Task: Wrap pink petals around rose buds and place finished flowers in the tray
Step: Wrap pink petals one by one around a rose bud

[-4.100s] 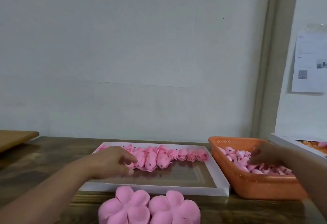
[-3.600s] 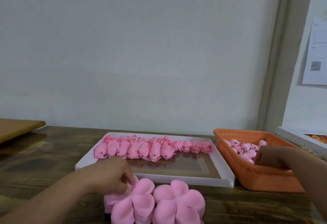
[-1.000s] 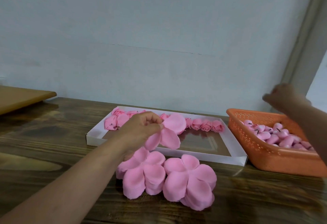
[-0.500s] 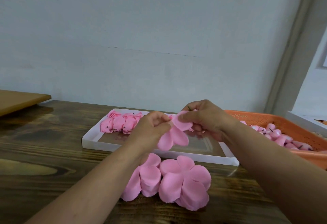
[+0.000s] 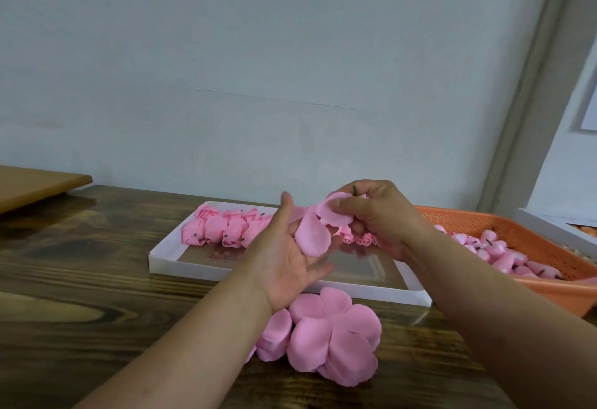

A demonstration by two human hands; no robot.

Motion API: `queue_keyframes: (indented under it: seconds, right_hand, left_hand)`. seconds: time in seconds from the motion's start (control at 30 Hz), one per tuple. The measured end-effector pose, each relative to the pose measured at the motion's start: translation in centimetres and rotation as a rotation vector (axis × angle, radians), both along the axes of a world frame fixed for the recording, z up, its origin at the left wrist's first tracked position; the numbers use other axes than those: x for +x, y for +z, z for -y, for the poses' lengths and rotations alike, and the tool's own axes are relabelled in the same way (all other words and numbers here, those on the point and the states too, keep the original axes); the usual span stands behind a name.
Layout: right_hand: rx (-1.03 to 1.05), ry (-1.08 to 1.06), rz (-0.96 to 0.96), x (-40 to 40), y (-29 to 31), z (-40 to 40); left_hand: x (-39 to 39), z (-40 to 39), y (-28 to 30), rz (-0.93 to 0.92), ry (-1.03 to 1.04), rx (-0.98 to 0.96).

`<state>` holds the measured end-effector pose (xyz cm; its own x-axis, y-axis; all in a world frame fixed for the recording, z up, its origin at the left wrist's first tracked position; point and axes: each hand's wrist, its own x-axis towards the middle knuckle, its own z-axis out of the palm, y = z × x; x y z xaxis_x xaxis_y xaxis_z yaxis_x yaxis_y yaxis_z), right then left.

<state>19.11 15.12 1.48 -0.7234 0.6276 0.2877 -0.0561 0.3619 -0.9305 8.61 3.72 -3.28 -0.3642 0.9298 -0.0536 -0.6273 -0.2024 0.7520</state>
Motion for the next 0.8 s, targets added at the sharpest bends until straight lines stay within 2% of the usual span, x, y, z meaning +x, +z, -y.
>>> queue_keyframes:
  seconds: [0.13,0.23,0.33,0.43,0.53,0.67,0.73,0.8]
  right_hand:
    - [0.154,0.003,0.089,0.4,0.0,0.4]
    - [0.173,0.014,0.188,0.5,-0.1,0.7]
    - [0.057,-0.029,0.292,0.8,-0.1,0.7]
    - [-0.078,-0.038,0.244,1.1,0.1,0.4]
    - [0.107,-0.087,0.203,1.6,0.1,0.6]
    - [0.308,0.013,0.076,2.3,0.3,1.7]
    - [0.407,0.04,0.11,2.4,0.1,2.2]
    - [0.545,-0.021,0.164,2.3,-0.2,2.5]
  left_hand:
    - [0.4,-0.1,0.1,-0.221,0.304,-0.086]
    - [0.3,0.0,0.0,-0.357,0.514,-0.19]
    - [0.3,0.3,0.0,-0.378,0.55,-0.215]
    - [0.4,0.4,0.0,-0.365,0.557,-0.203]
    - [0.7,0.3,0.3,-0.364,0.564,-0.215]
    - [0.9,0.3,0.4,-0.352,0.571,-0.24]
    - [1.0,0.3,0.4,-0.363,0.574,-0.252]
    - [1.1,0.2,0.4,-0.368,0.565,-0.247]
